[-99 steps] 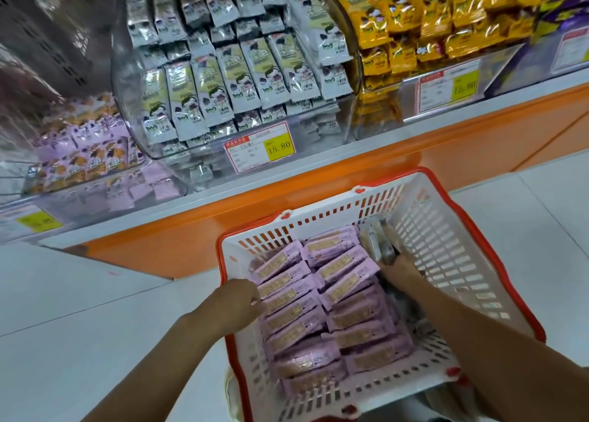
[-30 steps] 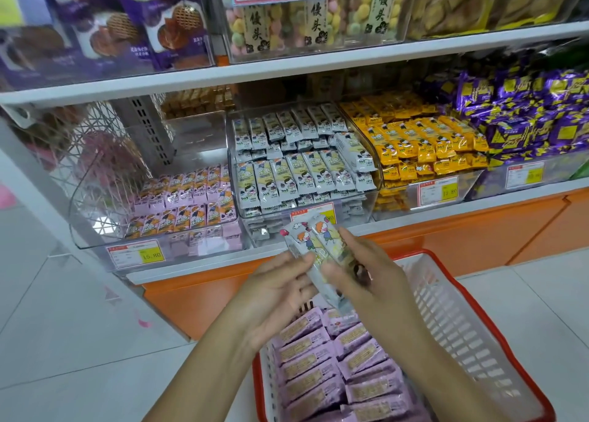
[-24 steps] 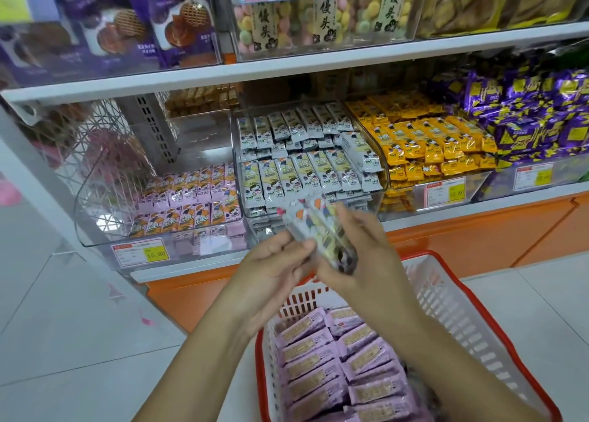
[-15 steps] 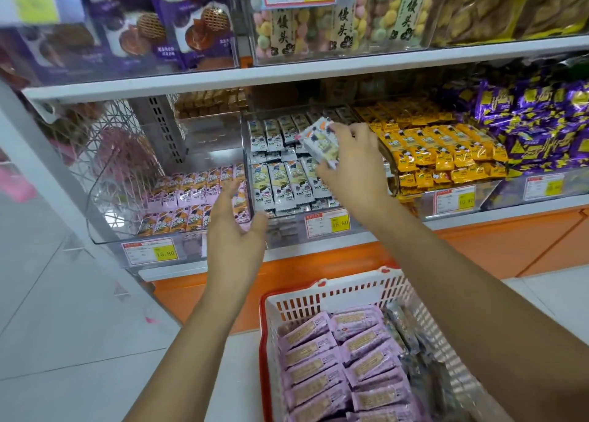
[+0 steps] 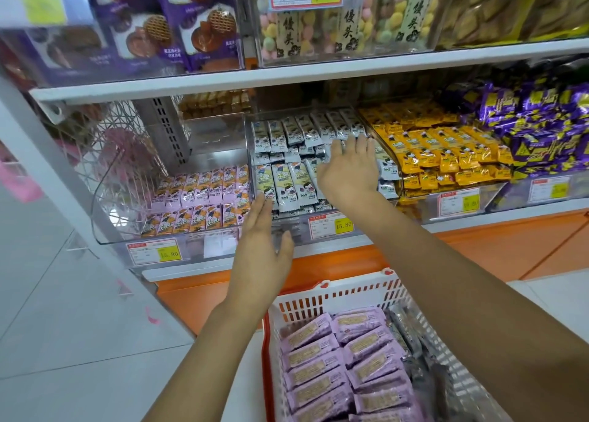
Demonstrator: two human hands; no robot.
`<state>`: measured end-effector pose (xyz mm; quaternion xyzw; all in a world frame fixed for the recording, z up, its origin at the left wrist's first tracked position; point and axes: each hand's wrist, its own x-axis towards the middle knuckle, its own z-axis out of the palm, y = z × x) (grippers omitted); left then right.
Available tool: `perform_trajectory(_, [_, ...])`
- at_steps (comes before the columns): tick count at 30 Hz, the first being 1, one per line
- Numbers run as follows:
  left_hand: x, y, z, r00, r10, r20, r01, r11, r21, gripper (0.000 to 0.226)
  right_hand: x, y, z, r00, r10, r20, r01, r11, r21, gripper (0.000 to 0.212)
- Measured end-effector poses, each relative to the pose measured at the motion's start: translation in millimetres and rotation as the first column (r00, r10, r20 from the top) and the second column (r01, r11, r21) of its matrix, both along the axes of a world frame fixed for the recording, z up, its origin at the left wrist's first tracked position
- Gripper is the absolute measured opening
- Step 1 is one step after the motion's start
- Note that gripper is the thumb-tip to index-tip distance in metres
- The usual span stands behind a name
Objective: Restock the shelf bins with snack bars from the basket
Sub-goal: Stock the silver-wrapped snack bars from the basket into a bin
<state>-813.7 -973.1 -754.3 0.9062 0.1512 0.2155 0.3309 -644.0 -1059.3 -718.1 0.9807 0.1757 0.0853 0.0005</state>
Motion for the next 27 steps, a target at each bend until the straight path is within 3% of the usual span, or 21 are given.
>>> perform_trajectory(6, [-8.1,-1.4,-5.2,1.0,-0.014,0.024,0.012,0.999,0.044,0.057,-1.0,-27.5,4.3,0.981,0.192,-0.008,-0.185,0.958,0.221,0.057])
perform_trajectory(10, [-19.9,-9.3,-15.3,0.988,-0.135,0.077,0.125,0.984,0.124,0.037,-39.0,-67.0,3.2,0.883,0.402,0.24,-0.468,0.749,0.468,0.023])
perform_trajectory(13, [-28.4,-19.7,-34.5,0.951,-0.308,-0.021,0.309,0.945,0.108,0.014,-67.0,-105.9,-28.6,0.894,0.43,0.127,-0.432,0.747,0.506,0.033])
perform_trajectory(15, [-32.9,-28.8,-56.0,0.908,-0.383,-0.168,0.402,0.91,0.099,0.025,-75.7,-130.3,-68.3,0.907,0.418,-0.048,-0.357,0.826,0.436,0.037])
perform_trajectory(18, [-40.1,-41.8,-88.9,0.778,-0.464,-0.424,0.536,0.841,0.064,0.027,-77.4,-165.0,-139.9,0.879,0.29,-0.378,-0.25,0.956,0.153,0.039])
perform_trajectory(21, [-46.4,-47.1,-116.9,0.568,-0.45,-0.689,0.618,0.786,-0.004,0.023,-77.8,-208.1,-205.0,0.722,0.039,-0.69,-0.128,0.989,-0.077,0.02])
perform_trajectory(22, [-48.1,-46.4,-125.8,0.489,-0.417,-0.766,0.625,0.781,-0.026,0.022,-79.7,-221.9,-221.1,0.658,-0.012,-0.753,-0.137,0.981,-0.135,0.014])
perform_trajectory(24, [-50.2,-42.6,-140.3,0.356,-0.325,-0.876,0.635,0.772,-0.028,0.029,-84.2,-245.3,-251.7,0.55,-0.068,-0.832,-0.186,0.962,-0.201,0.03])
perform_trajectory(27, [-48.0,-34.2,-152.7,0.264,-0.262,-0.928,0.596,0.801,-0.057,0.032,-93.5,-271.9,-292.0,0.577,-0.099,-0.811,-0.181,0.953,-0.245,0.04])
